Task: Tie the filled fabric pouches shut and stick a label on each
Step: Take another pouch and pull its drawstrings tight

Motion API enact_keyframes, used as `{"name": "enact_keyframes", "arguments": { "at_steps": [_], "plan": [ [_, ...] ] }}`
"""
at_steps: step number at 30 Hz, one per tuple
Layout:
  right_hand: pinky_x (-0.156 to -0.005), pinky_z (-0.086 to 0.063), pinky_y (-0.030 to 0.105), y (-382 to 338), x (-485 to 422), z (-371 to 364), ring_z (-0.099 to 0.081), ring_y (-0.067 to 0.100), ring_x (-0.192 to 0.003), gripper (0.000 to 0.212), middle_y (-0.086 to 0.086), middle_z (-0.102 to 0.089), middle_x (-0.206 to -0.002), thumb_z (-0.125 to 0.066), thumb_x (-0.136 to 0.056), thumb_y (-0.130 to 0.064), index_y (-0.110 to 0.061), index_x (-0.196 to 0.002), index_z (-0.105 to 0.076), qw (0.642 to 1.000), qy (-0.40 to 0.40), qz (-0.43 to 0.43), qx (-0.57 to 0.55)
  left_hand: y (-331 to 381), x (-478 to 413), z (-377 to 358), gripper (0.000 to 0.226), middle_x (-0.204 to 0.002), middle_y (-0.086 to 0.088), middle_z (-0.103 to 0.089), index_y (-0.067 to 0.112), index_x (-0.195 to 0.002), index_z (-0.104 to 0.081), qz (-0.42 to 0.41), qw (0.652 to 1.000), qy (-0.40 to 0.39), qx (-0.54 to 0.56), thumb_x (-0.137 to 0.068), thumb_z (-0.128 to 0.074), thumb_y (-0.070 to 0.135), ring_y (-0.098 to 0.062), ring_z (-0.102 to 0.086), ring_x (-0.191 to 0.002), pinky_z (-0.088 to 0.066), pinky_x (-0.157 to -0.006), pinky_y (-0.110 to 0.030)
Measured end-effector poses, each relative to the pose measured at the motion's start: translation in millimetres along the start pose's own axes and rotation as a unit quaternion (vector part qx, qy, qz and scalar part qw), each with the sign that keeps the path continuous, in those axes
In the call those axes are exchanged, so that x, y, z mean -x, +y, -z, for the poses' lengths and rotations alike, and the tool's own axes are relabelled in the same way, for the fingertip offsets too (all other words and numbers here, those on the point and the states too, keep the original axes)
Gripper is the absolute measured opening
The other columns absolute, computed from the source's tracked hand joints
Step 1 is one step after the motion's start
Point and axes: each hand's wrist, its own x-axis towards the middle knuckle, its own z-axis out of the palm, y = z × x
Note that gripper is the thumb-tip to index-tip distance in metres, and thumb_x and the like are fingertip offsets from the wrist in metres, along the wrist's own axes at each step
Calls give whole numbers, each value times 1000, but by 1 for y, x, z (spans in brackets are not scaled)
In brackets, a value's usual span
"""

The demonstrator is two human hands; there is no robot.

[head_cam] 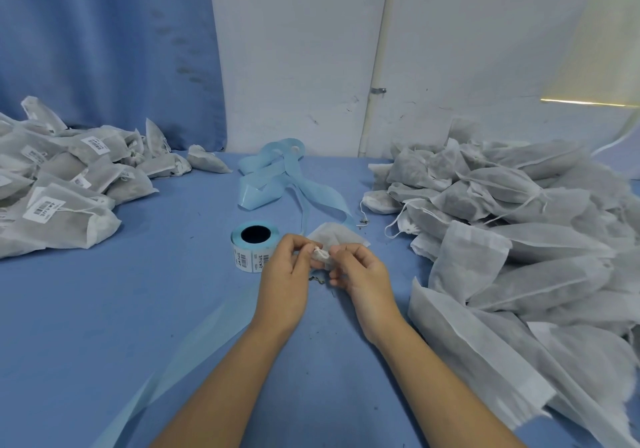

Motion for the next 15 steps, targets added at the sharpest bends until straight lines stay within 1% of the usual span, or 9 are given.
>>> {"name": "enact_keyframes", "arguments": {
  "at_steps": [2,4,6,8,10,13,15],
  "plan": [
    [-58,-47,21,0,0,-1,-51,10,-58,16,2,-60,-69,-63,-91,-17,-8,-79,-59,1000,-2,-4,11,1,0,0,16,-72,16,-68,17,-85,-56,-4,1000,0,-3,-98,-48,11,3,-63,-69,-44,-63,-7],
    [-61,-48,21,0,0,-2,-55,9,-61,18,-1,-65,-69,-65,-90,-21,-6,-81,-63,999,-8,-8,32,2,1,0,17,-71,17,-67,18,-84,-56,-9,1000,1,-11,-98,-49,11,6,-61,-67,-43,-63,-6],
    [-63,-49,20,1,1,-2,-56,9,-65,13,1,-68,-72,-66,-89,-16,-6,-81,-65,999,-16,-4,41,3,1,-1,16,-71,15,-66,18,-85,-57,-9,1000,1,-18,-98,-50,11,6,-60,-66,-43,-62,-6],
    [-63,-49,17,1,2,-1,-56,10,-64,12,0,-68,-71,-66,-88,-8,-8,-76,-65,999,-19,3,32,3,1,-1,15,-72,16,-66,18,-85,-57,-7,1000,-5,-25,-97,-50,12,5,-61,-67,-43,-63,-7],
    [-64,-47,18,1,2,2,-56,12,-66,11,1,-66,-69,-66,-87,-5,-7,-77,-64,1000,-11,8,7,3,2,-1,14,-74,12,-67,18,-86,-59,-16,999,-13,-37,-97,-52,12,2,-62,-70,-44,-64,-8],
    [-67,-45,21,0,0,5,-52,15,-67,11,4,-61,-68,-62,-88,-6,-7,-77,-64,998,-15,4,-56,3,2,-2,11,-84,4,-67,14,-90,-63,-45,995,-29,-82,-95,-54,10,-4,-61,-78,-44,-68,-10],
    [-67,-45,22,0,0,6,-53,11,-61,18,1,-60,-64,-60,-90,-7,-9,-73,-65,994,-21,-5,-106,3,2,-1,10,-88,2,-65,10,-92,-65,-60,993,-37,-95,-94,-56,6,1,-59,-80,-43,-69,-8]
  ]
}}
